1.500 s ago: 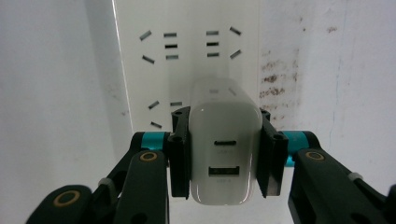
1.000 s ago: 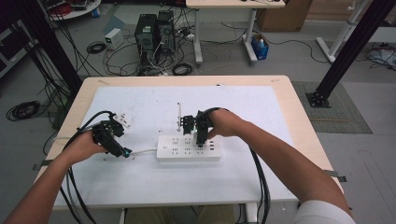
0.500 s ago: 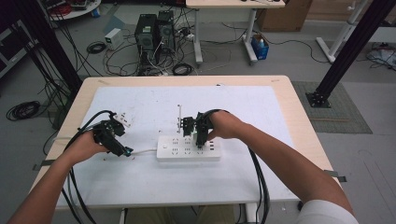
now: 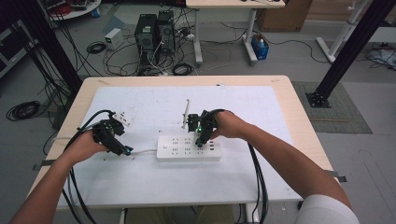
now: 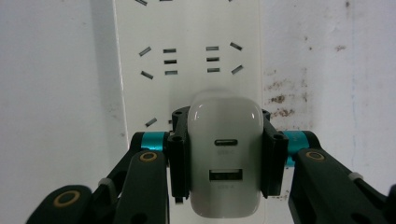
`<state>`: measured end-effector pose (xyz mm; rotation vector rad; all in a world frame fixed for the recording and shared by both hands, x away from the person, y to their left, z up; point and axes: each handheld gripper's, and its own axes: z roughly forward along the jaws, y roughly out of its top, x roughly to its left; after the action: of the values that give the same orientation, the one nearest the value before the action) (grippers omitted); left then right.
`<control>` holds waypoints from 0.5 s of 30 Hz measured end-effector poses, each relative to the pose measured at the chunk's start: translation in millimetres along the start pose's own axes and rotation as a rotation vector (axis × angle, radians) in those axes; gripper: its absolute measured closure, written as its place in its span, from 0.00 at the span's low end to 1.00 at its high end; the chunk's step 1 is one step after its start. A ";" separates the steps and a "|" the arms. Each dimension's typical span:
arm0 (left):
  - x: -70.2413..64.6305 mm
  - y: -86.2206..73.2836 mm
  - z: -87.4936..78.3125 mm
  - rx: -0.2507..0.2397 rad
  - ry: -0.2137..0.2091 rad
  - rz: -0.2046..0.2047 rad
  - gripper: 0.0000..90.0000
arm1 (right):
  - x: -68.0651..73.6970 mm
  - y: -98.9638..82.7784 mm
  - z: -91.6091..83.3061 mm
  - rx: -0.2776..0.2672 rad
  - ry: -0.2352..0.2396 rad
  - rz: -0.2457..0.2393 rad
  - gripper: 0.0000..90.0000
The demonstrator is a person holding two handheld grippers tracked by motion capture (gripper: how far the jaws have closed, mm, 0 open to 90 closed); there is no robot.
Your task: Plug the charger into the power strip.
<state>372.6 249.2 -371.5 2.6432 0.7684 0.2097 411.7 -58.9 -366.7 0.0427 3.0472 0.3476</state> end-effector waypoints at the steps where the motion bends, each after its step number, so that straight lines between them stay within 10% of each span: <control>1: -0.2 0.4 1.0 0.005 0.000 0.005 0.20 | 2.1 0.4 0.5 -0.001 -0.013 -0.013 0.70; 8: -2.6 1.5 4.0 0.010 0.002 -0.004 0.20 | -9.8 -4.1 2.8 -0.037 0.059 0.019 0.70; 15: -4.1 1.8 4.2 0.011 0.004 -0.004 0.20 | -5.1 -6.1 4.2 -0.061 0.035 0.010 0.70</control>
<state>371.1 244.3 -374.8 2.6524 0.7782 0.2105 417.0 -64.1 -371.8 0.0482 3.0695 0.4457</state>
